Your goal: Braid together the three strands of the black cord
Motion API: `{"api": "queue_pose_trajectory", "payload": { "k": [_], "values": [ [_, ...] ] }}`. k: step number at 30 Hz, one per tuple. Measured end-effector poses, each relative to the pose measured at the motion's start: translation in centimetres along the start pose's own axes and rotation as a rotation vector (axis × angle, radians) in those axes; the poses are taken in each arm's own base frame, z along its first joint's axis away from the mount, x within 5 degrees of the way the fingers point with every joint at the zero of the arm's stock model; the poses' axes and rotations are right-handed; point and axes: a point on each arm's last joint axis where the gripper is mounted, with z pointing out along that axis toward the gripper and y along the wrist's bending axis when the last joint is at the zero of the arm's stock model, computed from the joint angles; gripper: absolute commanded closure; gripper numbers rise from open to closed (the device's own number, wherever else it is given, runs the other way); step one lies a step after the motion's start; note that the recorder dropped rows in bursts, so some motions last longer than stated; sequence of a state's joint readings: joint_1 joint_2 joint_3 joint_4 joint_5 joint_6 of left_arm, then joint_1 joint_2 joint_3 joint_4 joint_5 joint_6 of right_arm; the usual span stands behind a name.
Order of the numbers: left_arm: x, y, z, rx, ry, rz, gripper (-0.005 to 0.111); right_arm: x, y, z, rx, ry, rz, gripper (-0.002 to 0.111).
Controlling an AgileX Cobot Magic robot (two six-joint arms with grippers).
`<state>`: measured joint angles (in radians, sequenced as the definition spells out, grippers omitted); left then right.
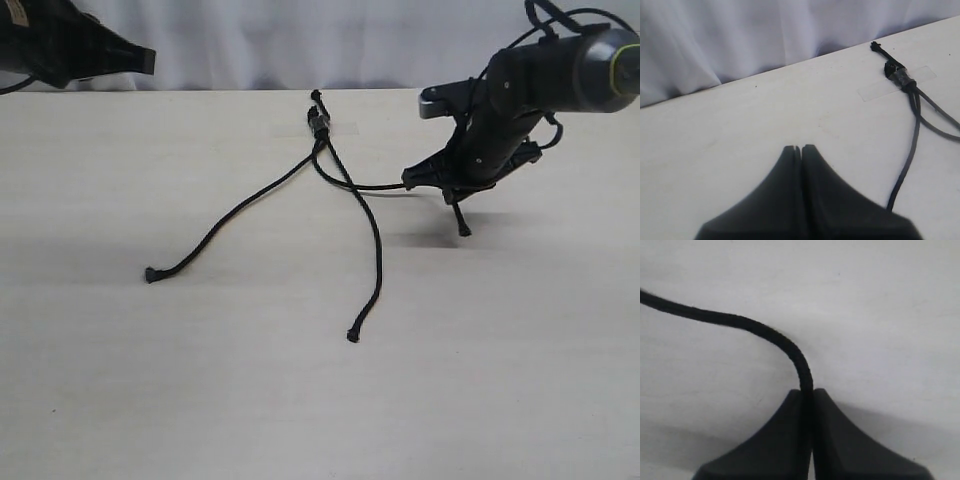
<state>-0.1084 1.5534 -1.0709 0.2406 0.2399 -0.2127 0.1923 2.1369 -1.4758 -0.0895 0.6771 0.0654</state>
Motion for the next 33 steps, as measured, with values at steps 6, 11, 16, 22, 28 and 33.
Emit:
{"api": "queue_pose_trajectory", "payload": {
  "k": [6,11,16,22,28,33],
  "values": [
    [0.1,0.0,0.0,0.0,0.012,-0.008,0.107,0.5,-0.1,1.1,0.015,0.034,0.018,0.057],
    [0.1,0.0,0.0,0.0,0.012,-0.01,0.107,0.3,-0.3,0.5,0.041,0.021,-0.01,0.053],
    [0.1,-0.6,0.0,0.015,0.015,-0.004,0.105,-0.9,-0.8,-4.5,0.061,-0.119,-0.028,0.083],
    [0.3,-5.3,-0.6,0.124,0.013,0.096,0.086,0.5,-0.9,-11.6,0.034,-0.409,-0.016,0.104],
    [1.7,-12.3,-0.5,0.275,0.063,0.215,0.073,4.4,-0.6,-13.8,0.0,-0.557,-0.01,0.104],
    [4.4,-17.7,0.7,0.362,0.162,0.318,0.073,5.6,-0.6,-14.1,-0.007,-0.578,-0.009,0.104]
  ]
}}
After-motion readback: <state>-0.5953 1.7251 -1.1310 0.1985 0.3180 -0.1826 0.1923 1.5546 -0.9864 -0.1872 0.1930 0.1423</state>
